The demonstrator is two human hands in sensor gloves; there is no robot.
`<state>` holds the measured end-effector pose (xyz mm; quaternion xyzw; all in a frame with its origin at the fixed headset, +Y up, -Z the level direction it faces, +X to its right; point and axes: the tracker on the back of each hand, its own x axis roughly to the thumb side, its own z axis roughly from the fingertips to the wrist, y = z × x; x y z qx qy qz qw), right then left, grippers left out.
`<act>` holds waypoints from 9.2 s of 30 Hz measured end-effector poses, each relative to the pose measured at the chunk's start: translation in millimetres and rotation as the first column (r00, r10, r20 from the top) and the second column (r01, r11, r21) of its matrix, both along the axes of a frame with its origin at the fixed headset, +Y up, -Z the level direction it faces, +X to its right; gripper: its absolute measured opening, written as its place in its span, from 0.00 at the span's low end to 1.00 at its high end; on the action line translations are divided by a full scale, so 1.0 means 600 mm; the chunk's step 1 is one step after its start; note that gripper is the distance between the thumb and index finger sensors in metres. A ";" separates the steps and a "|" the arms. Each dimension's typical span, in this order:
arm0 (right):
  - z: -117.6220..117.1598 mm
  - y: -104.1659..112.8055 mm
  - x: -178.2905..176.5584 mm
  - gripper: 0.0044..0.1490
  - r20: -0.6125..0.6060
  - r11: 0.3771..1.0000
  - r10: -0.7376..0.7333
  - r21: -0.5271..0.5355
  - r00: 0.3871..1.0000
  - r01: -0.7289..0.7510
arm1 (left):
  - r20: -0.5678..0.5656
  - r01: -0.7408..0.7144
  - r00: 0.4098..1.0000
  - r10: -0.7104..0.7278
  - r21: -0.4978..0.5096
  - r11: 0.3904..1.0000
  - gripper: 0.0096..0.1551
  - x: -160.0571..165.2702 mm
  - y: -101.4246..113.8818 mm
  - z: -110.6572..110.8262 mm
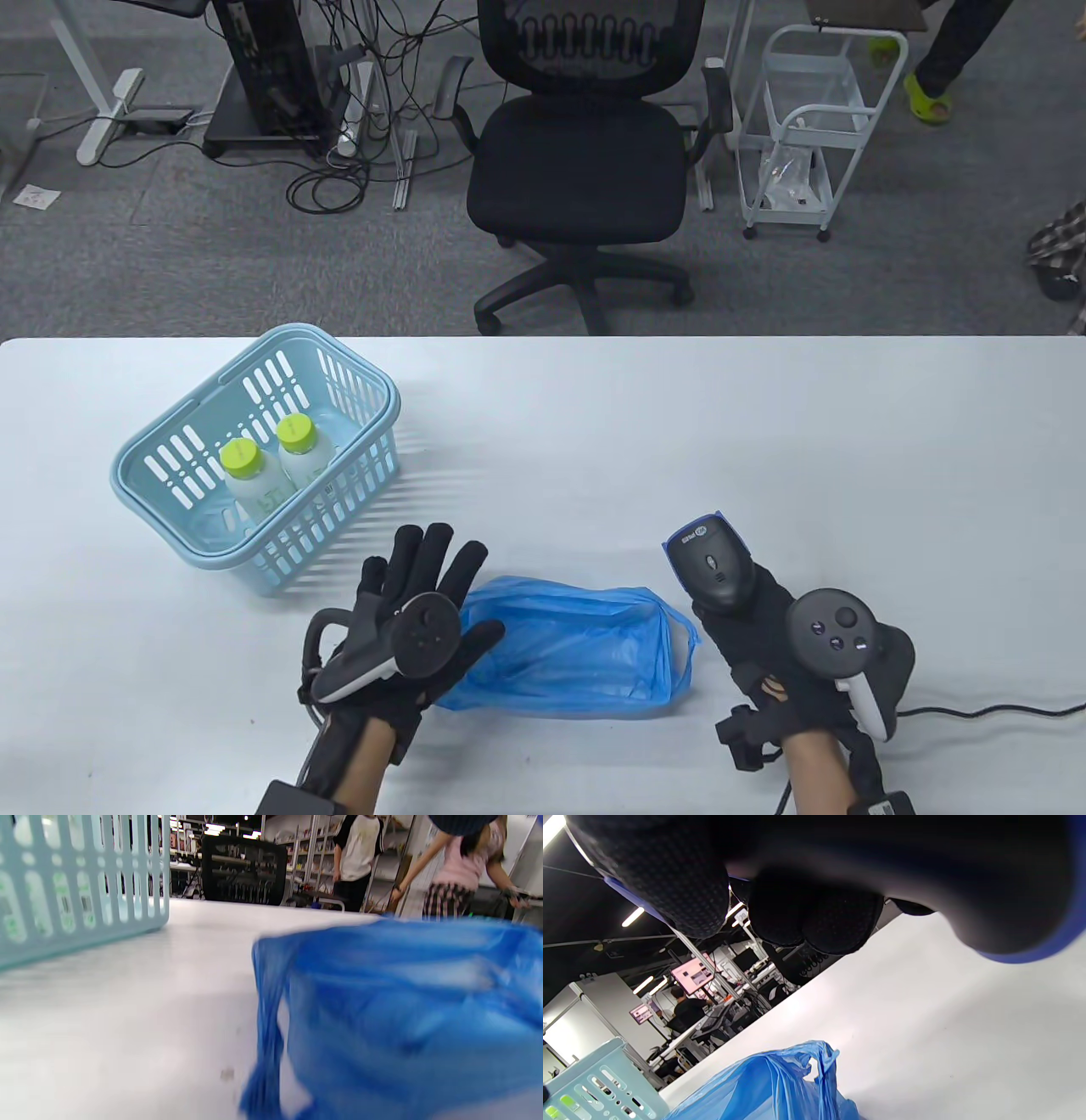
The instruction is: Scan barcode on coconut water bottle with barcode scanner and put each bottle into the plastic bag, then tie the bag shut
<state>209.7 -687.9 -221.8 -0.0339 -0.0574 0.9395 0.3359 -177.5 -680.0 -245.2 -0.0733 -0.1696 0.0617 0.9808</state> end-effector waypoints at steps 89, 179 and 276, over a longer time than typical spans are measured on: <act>-0.015 -0.027 0.015 0.30 -0.326 0.970 -0.240 -0.055 0.914 0.235 | 0.305 0.037 0.951 -0.043 0.027 0.999 0.41 0.111 0.067 -0.012; -0.014 -0.014 0.021 0.26 -0.383 0.952 -0.287 -0.016 0.878 0.305 | 0.129 -0.185 0.978 0.162 0.196 0.963 0.43 0.165 0.229 -0.094; -0.332 -0.106 0.086 0.33 0.106 0.843 0.303 -0.494 0.947 -0.214 | -0.203 0.199 0.960 -0.191 0.021 0.980 0.51 -0.067 -0.025 0.052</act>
